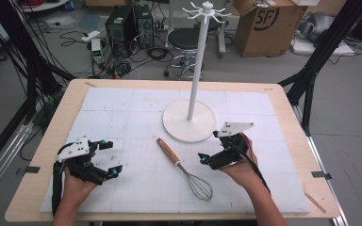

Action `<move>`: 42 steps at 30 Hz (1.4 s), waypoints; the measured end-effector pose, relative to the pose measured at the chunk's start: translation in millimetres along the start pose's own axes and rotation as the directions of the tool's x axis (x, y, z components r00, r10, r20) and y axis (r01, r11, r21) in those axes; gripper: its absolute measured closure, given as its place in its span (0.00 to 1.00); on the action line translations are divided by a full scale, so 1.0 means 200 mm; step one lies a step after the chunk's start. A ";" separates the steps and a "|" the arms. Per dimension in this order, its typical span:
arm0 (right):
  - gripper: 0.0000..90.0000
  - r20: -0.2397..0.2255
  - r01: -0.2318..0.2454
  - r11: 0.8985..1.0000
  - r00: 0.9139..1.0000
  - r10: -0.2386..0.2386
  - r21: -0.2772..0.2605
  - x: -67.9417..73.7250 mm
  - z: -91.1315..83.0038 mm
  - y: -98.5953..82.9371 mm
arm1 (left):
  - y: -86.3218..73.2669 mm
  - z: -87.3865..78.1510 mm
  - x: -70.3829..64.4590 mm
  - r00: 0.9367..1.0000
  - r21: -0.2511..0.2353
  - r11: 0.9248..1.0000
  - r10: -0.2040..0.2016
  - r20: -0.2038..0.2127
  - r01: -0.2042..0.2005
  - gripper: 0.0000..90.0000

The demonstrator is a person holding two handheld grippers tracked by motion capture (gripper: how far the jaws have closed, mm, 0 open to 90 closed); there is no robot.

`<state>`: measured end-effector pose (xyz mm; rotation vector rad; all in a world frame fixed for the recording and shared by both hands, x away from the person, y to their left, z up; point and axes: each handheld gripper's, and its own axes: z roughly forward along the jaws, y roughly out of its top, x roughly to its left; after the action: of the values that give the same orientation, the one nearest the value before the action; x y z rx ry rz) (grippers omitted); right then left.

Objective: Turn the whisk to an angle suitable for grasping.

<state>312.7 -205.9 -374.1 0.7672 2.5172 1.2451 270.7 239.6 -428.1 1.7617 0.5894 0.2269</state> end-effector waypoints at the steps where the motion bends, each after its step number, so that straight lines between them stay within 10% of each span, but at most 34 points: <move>1: 0.01 -0.006 0.002 1.000 1.000 -0.002 0.008 0.01 0.02 0.02 | 0.00 0.00 0.00 1.000 0.000 1.000 0.001 0.000 -0.001 0.02; 27: 0.06 -0.076 0.073 0.976 0.995 -0.059 0.206 0.10 0.35 0.26 | 0.00 0.00 0.00 1.000 0.008 1.000 0.008 -0.006 -0.007 0.02; 42: 0.29 -0.118 0.119 0.900 0.990 -0.076 0.419 0.18 0.56 0.19 | 0.00 0.00 0.00 1.000 0.017 1.000 0.010 -0.005 -0.010 0.02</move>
<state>342.7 -92.2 -410.9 0.6638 2.9136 0.7191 271.4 239.4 -428.9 1.7813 0.5881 0.2338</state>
